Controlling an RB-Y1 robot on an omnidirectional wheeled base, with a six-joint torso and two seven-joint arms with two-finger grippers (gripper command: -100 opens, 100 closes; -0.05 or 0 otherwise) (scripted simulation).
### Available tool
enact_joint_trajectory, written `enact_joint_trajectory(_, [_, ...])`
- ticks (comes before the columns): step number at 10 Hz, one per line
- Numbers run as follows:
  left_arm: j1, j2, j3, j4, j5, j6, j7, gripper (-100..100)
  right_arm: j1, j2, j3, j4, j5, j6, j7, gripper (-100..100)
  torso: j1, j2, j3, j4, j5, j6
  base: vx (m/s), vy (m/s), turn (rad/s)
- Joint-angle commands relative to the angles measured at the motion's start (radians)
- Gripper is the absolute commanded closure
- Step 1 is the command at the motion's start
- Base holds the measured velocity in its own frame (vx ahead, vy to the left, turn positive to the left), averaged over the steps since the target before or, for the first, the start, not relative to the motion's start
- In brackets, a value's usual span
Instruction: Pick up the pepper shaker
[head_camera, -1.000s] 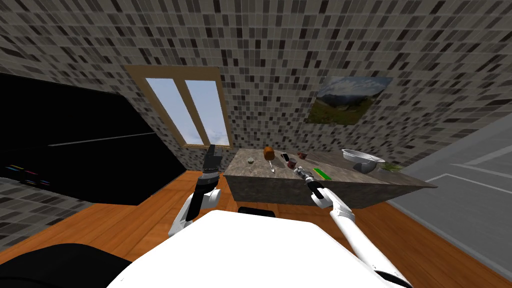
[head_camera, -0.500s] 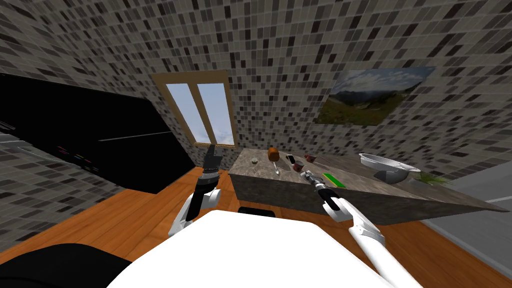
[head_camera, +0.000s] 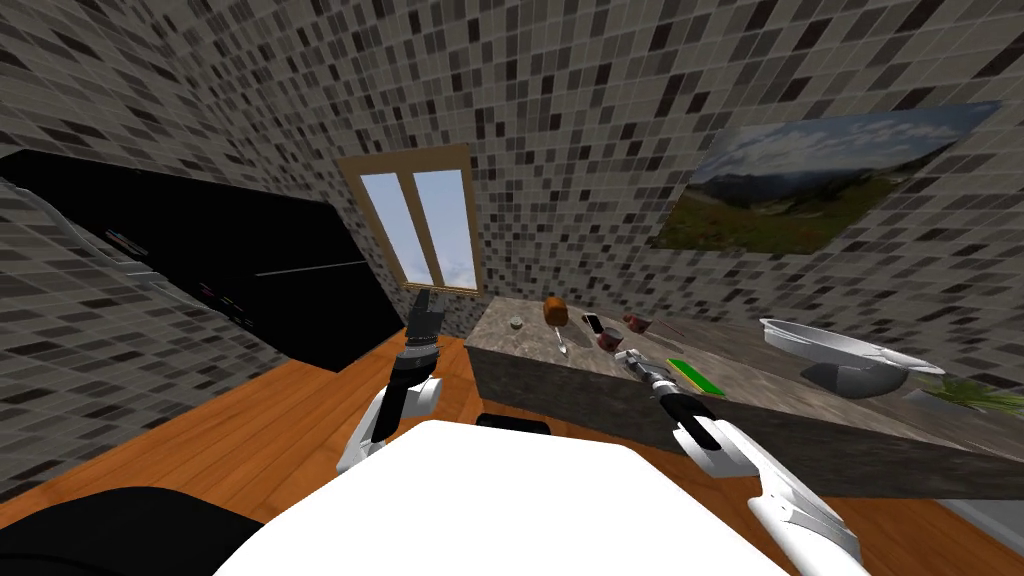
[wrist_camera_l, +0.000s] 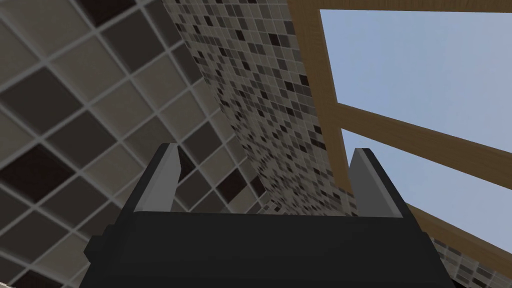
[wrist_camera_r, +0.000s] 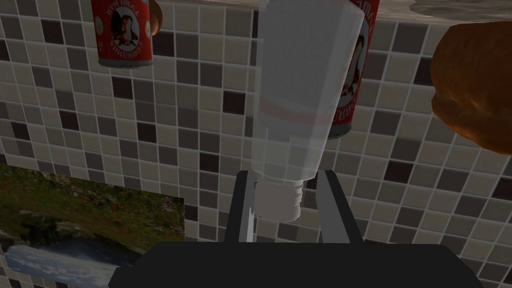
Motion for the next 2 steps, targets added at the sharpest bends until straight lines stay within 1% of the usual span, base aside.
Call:
enact_joint_trajectory(1, [0.0,0.0,0.0,0.0,0.0,0.0,0.0,0,0.0,0.0,0.0,0.0,0.0,0.0,0.0,100,0.0,0.0,0.0,0.0,0.0,0.0,0.003,0.005,-0.029])
enact_joint_trajectory(2, [0.0,0.0,0.0,0.0,0.0,0.0,0.0,0,0.004,-0.001,0.0,-0.002,-0.001,0.002,-0.001,0,-0.001,0.0,0.0,0.0,0.0,-0.001,0.0,0.0,0.0])
